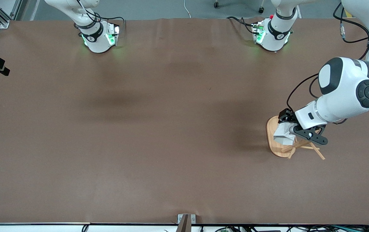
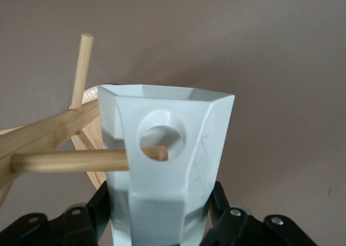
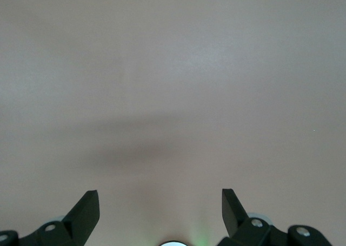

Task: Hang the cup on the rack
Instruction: 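Slide the cup's handle hole onto a rack peg with the left gripper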

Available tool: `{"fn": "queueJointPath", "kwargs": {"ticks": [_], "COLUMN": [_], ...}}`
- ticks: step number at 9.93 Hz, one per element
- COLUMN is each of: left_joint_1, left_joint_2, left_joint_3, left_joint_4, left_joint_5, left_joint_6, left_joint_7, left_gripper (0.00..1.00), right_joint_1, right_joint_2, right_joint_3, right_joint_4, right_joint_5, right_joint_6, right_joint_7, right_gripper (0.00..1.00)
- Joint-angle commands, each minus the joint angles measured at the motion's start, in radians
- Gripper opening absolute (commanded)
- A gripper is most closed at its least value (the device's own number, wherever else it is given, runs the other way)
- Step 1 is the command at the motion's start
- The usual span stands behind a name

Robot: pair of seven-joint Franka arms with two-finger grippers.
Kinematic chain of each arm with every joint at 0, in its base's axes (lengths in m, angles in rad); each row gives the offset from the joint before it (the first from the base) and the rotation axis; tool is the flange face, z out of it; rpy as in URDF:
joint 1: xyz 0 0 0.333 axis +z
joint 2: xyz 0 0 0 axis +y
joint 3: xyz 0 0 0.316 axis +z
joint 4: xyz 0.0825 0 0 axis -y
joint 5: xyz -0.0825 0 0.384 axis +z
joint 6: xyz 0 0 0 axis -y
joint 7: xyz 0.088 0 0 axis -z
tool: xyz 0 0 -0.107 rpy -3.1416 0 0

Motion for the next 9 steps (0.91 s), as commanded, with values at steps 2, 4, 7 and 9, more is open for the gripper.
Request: {"fn": "queueJointPath", "kwargs": {"ticks": [2, 4, 7, 9], "left_joint_1": [0.011, 0.017, 0.023, 0.025], "left_joint_2": [-0.007, -0.001, 0.008, 0.008], "left_joint_3": [0.012, 0.018, 0.018, 0.018], "left_joint_4": [-0.037, -0.035, -0.023, -0.009], "left_joint_5": [-0.011, -0.047, -0.055, -0.101], "left_joint_6": [0.003, 0.003, 0.005, 0.008], "left_joint_7": [0.015, 0.016, 0.015, 0.013], "left_gripper": [0.0, 0.03, 0.11, 0.08], "right_joint_1": [0.018, 0.013, 0.01, 0.01], "right_joint_2": [0.006, 0.006, 0.006, 0.006], "right_joint_3": [-0.014, -0.015, -0.015, -0.015], "right_joint_4": [0.012, 0.01, 0.01, 0.009], "right_joint_5": [-0.007, -0.007, -0.005, -0.005], "right_joint_6": [-0.002, -0.002, -0.003, -0.003], "right_joint_7": [0.013, 0.013, 0.013, 0.013], "right_gripper": [1.0, 1.0, 1.0, 1.0]}}
